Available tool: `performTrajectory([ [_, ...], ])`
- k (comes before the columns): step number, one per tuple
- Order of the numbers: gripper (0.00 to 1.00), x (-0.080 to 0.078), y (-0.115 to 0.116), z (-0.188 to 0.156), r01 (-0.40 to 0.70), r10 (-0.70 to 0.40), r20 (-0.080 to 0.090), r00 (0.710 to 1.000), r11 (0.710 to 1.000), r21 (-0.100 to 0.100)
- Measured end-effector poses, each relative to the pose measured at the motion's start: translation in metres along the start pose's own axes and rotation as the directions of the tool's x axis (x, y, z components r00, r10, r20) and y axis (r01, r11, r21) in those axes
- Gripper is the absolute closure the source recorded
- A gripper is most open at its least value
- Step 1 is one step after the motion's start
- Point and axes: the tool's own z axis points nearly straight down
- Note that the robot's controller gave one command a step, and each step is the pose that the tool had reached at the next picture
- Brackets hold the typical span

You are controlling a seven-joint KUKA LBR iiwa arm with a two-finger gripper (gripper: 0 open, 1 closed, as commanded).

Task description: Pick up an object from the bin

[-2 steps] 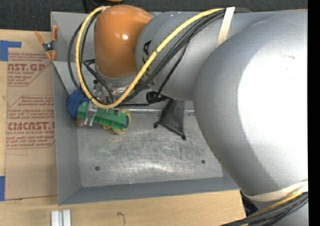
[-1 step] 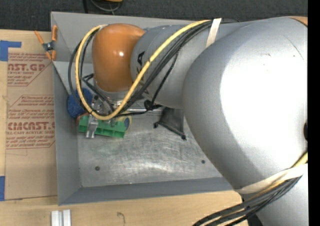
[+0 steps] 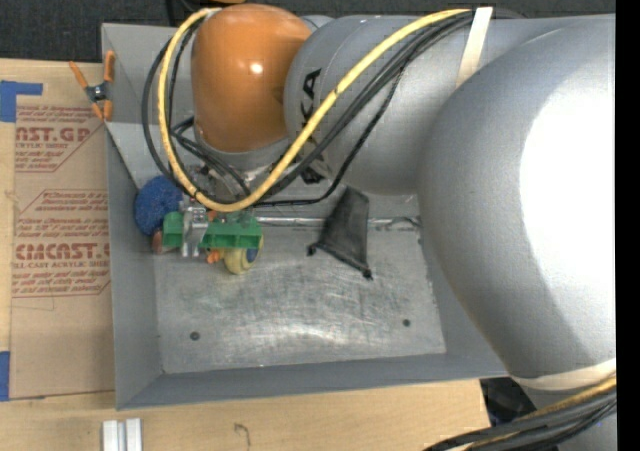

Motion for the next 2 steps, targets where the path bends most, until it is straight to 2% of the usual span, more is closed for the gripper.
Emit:
performTrajectory([
  [1,1.0,-0.005,-0.011,0.019,0.021,-0.021,0.016,1.0,1.0,-0.006],
  [2,1.0,0.001,-0.015,-0.006,0.023,-0.023,-0.003,1.0,1.0,0.0],
])
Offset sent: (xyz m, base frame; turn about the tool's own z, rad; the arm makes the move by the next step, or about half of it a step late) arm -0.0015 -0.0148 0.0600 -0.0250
